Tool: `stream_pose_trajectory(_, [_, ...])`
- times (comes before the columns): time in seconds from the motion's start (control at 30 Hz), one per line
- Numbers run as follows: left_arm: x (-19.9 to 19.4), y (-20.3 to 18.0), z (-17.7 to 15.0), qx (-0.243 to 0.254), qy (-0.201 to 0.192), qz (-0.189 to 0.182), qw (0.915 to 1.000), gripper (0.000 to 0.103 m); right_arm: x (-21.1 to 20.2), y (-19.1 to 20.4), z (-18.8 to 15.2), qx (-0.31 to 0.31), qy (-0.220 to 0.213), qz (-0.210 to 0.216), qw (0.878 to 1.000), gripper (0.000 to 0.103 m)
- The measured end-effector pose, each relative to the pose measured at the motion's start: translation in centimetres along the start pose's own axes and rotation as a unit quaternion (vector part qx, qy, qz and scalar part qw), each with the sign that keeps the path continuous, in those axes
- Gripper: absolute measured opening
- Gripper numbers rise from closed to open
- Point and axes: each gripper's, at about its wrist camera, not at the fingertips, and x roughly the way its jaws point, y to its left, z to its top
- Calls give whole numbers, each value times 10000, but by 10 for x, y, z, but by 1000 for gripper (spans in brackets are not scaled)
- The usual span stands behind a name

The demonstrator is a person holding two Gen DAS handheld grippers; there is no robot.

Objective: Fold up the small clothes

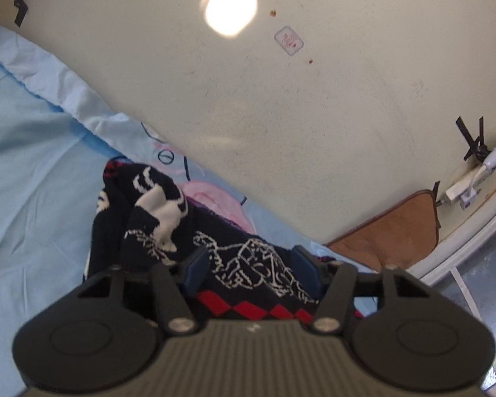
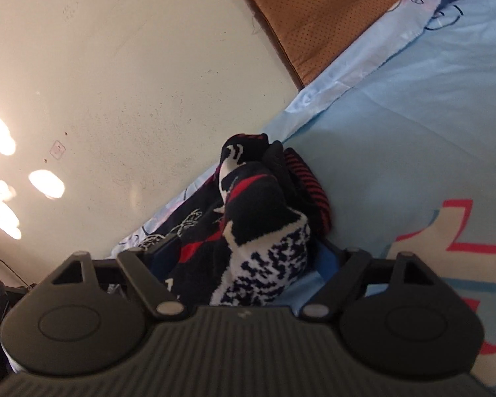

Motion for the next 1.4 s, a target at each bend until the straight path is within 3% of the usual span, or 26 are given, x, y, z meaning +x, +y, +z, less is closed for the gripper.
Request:
stream_pose_trajectory(0.03, [5,-1,-2,69,50,151,9999,48,2,4,-1,-139,10,-204,9997,51])
stream_pose_trajectory(0.07, [10,-2,-4,188,113,358,9991,42,2,6,-1,-232,17,-303,9993,49])
stream_pose_trajectory(0.1, [14,-3,-6,308,161,532,9980,38,0,11,-1,-312,-4,-299,9991,39])
stream_pose_trajectory(0.13, [16,-5,-8,396,166,643,9970,37,-3,18,-1,-502,-68,-298,9983,35])
stream_pose_trajectory(0.23, [16,-5,-8,475,146,811,9955,34,-23,50,-4,-1325,-552,-113,9896,32])
stream_pose_trajectory(0.33, [5,4,3,79,122,577,9982,35,-38,91,-12,-2176,-874,267,9718,32])
stream_pose_trajectory(0.4, [-13,14,16,-280,-134,338,9989,42,-45,117,-24,-2815,-1025,483,9529,31])
stream_pose_trajectory(0.5, [-38,27,31,-608,-579,255,9961,52,-47,150,-49,-3716,-1132,660,9191,31])
stream_pose_trajectory(0.6, [-51,36,39,-784,-735,229,9940,53,-40,172,-83,-4545,-1026,821,8810,31])
stream_pose_trajectory(0.77, [-62,45,48,-924,-938,239,9910,53,-12,180,-141,-5759,-456,935,8109,32])
stream_pose_trajectory(0.87, [-64,46,49,-933,-988,106,9907,53,-13,175,-182,-6600,-860,749,7425,32])
stream_pose_trajectory(0.9, [-63,45,48,-897,-973,30,9912,53,-15,173,-184,-6686,-918,727,7344,32])
stream_pose_trajectory(1.07, [-60,21,40,-336,-678,-901,9931,53,-23,179,-171,-6548,-769,956,7458,32])
stream_pose_trajectory(1.23, [-53,4,32,46,-493,-1134,9923,51,-48,172,-174,-6615,-970,1346,7313,31])
stream_pose_trajectory(1.3, [-48,5,29,65,-430,-949,9945,52,-46,168,-177,-6652,-856,1384,7287,31])
stream_pose_trajectory(1.37, [-33,10,28,66,-212,-473,9986,50,-43,166,-180,-6735,-912,1320,7216,38])
stream_pose_trajectory(1.4, [-24,14,27,77,-96,-200,9997,40,-43,167,-178,-6738,-865,1344,7214,47])
